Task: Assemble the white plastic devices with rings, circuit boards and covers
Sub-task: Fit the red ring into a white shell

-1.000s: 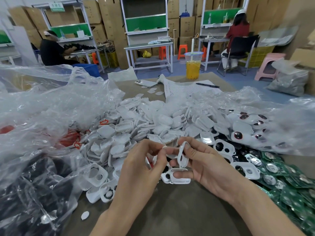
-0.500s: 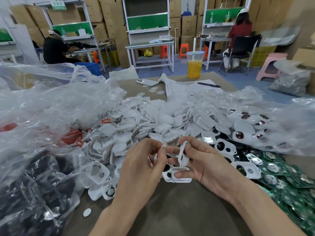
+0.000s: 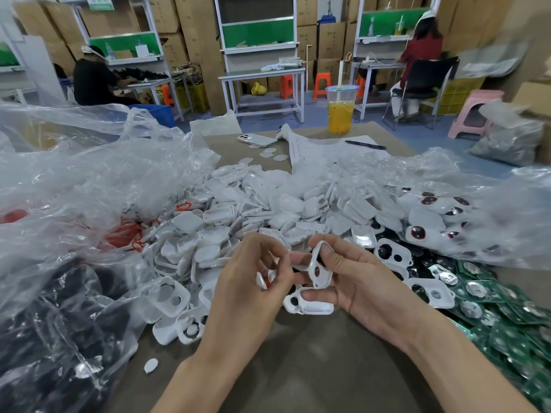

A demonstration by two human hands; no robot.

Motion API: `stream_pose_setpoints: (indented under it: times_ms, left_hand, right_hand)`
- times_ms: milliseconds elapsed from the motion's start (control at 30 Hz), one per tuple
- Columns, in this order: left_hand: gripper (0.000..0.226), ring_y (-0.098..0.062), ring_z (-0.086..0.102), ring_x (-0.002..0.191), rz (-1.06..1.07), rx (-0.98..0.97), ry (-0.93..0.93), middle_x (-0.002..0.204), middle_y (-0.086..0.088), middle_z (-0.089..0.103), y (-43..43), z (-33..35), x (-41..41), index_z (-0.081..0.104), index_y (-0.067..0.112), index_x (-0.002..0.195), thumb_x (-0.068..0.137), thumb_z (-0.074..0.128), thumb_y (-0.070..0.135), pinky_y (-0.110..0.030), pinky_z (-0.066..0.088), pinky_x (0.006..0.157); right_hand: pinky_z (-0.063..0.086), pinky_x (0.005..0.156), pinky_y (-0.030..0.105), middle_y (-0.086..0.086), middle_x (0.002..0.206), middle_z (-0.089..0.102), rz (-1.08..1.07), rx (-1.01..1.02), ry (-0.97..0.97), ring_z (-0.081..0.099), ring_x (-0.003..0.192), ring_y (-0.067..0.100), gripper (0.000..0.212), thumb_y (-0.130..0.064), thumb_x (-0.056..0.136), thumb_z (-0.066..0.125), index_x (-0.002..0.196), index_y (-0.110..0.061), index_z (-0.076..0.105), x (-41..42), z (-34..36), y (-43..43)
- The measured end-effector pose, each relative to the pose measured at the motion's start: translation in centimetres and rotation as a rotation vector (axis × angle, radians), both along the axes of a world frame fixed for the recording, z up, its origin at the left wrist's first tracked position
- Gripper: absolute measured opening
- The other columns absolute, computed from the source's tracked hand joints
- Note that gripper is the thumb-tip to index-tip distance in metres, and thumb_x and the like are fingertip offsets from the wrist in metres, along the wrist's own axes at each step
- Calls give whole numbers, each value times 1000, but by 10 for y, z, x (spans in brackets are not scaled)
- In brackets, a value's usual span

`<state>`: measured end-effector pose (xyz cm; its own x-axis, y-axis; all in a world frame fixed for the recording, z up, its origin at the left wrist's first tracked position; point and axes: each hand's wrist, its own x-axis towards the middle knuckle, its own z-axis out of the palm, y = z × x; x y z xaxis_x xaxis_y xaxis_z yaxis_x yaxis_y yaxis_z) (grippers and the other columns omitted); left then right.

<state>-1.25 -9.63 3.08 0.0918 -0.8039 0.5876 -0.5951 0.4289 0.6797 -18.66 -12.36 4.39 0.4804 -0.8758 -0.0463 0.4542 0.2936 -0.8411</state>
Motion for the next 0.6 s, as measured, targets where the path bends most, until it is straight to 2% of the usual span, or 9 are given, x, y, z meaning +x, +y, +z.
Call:
stream_pose_setpoints:
  times_ms: [100, 167, 267, 367, 600]
  left_hand:
    - [18, -3, 58, 85, 2, -69, -148, 95, 21, 56, -2, -1, 2, 64, 36, 104, 90, 62, 23, -9, 42, 68]
    - [18, -7, 59, 84, 17, -78, -192, 96, 18, 58, -4, -3, 4, 69, 29, 102, 91, 67, 16, -16, 44, 68]
    - [22, -2, 60, 91, 13, -45, -104, 98, 22, 63, -3, -1, 5, 67, 36, 99, 92, 72, 16, -8, 41, 73]
    - [19, 1, 61, 97, -28, -7, -8, 98, 27, 67, 0, 3, 2, 64, 42, 97, 94, 70, 24, -4, 40, 77]
    - [17, 4, 60, 96, -15, 28, -24, 100, 24, 61, -2, 3, -1, 63, 39, 90, 91, 70, 23, -3, 39, 77]
  right_hand:
    - [62, 73, 37, 25, 118, 69, -5, -22, 14, 73, 91, 35, 20, -19, 91, 60, 106, -12, 70, 0, -2, -1]
    - [62, 73, 37, 25, 117, 70, -14, -29, 13, 73, 86, 33, 19, -19, 91, 59, 105, -12, 70, -1, -3, -2]
    - [62, 75, 35, 24, 119, 70, -3, -46, 4, 73, 76, 27, 17, -19, 93, 59, 104, -15, 71, -3, -3, -4]
    - [62, 77, 36, 25, 121, 68, 19, -47, -10, 74, 76, 26, 16, -18, 94, 58, 106, -14, 68, -4, -5, -4]
    - [62, 73, 36, 25, 114, 70, -35, -41, 29, 73, 73, 28, 21, -20, 87, 63, 106, -11, 67, -2, -4, -4]
